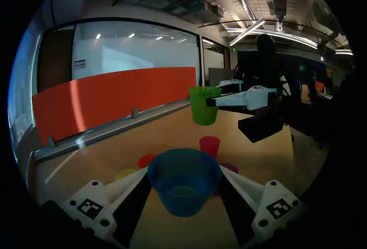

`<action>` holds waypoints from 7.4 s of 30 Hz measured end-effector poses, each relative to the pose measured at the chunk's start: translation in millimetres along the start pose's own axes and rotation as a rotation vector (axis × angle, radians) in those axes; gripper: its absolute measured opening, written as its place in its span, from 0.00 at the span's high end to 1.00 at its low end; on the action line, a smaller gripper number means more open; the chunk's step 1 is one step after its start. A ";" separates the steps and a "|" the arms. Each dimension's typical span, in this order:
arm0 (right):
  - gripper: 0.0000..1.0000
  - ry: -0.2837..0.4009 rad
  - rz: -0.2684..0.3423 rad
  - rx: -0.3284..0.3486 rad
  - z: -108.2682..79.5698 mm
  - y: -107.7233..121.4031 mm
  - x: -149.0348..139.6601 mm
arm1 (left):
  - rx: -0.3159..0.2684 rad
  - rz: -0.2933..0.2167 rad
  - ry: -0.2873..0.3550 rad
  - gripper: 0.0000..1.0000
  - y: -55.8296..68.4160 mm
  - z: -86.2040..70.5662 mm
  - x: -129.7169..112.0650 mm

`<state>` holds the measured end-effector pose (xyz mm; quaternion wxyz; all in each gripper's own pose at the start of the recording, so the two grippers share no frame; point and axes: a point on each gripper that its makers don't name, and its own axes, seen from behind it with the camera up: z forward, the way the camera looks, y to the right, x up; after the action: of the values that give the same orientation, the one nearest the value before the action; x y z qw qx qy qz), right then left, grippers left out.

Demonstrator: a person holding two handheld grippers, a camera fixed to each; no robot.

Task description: Pour water

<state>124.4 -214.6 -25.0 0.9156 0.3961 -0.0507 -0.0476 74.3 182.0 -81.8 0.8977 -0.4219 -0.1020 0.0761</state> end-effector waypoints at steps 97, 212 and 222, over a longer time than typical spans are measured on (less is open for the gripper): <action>0.10 -0.018 -0.090 0.330 4.8 -130.2 -22.3 | 0.211 0.792 0.122 0.13 -20.9 -7.1 147.0; 0.11 0.027 -0.108 0.326 8.8 -132.7 -7.5 | 0.335 1.396 0.114 0.13 -4.4 -4.2 189.9; 0.12 0.031 -0.099 0.315 11.3 -129.7 -6.9 | 0.343 1.442 0.115 0.13 0.8 -8.6 195.5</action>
<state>110.0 -310.3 -112.3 0.8393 0.5375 -0.0236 -0.0782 265.5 219.7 -64.5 0.6819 -0.2415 0.2609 0.6392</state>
